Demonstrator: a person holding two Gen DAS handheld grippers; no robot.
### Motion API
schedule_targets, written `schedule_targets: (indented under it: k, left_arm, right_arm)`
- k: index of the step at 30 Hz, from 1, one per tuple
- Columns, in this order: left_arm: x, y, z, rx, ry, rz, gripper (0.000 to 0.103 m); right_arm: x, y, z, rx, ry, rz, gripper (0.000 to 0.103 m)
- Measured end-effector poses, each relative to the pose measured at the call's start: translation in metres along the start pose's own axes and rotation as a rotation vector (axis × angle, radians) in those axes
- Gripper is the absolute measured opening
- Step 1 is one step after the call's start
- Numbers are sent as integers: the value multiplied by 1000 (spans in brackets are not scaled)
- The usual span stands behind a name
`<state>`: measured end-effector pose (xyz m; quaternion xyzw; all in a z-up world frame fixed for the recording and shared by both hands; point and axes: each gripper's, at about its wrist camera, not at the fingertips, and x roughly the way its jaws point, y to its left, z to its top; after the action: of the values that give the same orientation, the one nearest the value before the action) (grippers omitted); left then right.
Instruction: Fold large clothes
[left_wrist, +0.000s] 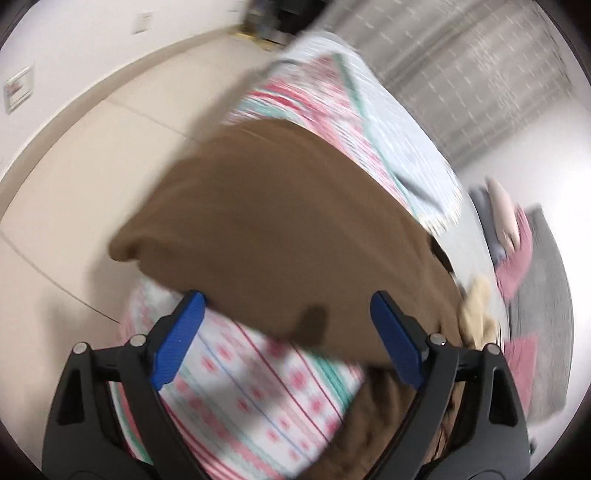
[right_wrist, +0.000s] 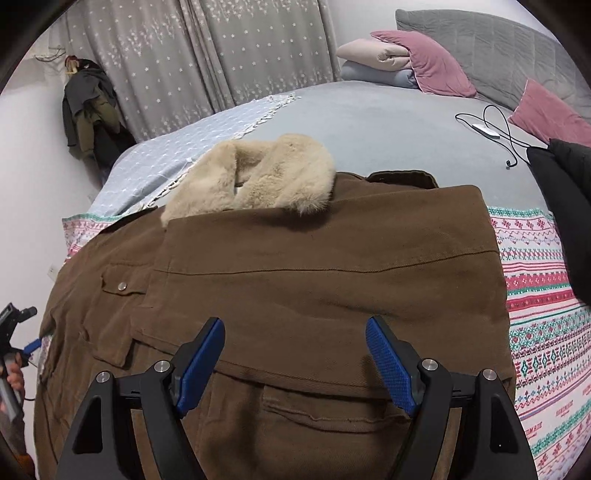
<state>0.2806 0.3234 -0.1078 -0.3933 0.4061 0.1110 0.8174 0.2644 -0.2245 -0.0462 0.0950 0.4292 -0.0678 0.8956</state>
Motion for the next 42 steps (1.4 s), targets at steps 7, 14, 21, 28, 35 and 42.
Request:
schedule_targets:
  k: [7,14,21,28,35,42]
  left_arm:
    - [18,41,27,-175,-62,-26,57]
    - [-2,27,43,-121,-181,-46,0]
    - [-23,-8,35,-78,-35,-76,33]
    - [3,6,-6,-242,124,-193,72]
    - [14,20,-2,-438,17,-253,72]
    - [24,35,18,-585,-93,-207,43]
  right_arm:
    - [5,-6,0,25,7,2,80]
    - [11,-8,-1,30,21,-7,80]
    - [13,-8,-1,25,24,-2,80]
    - [12,-5,-2,18,24,4,80]
    - [16,-3,-2,6,33,2,80]
    - [18,-1,-2,-4,35,6,80]
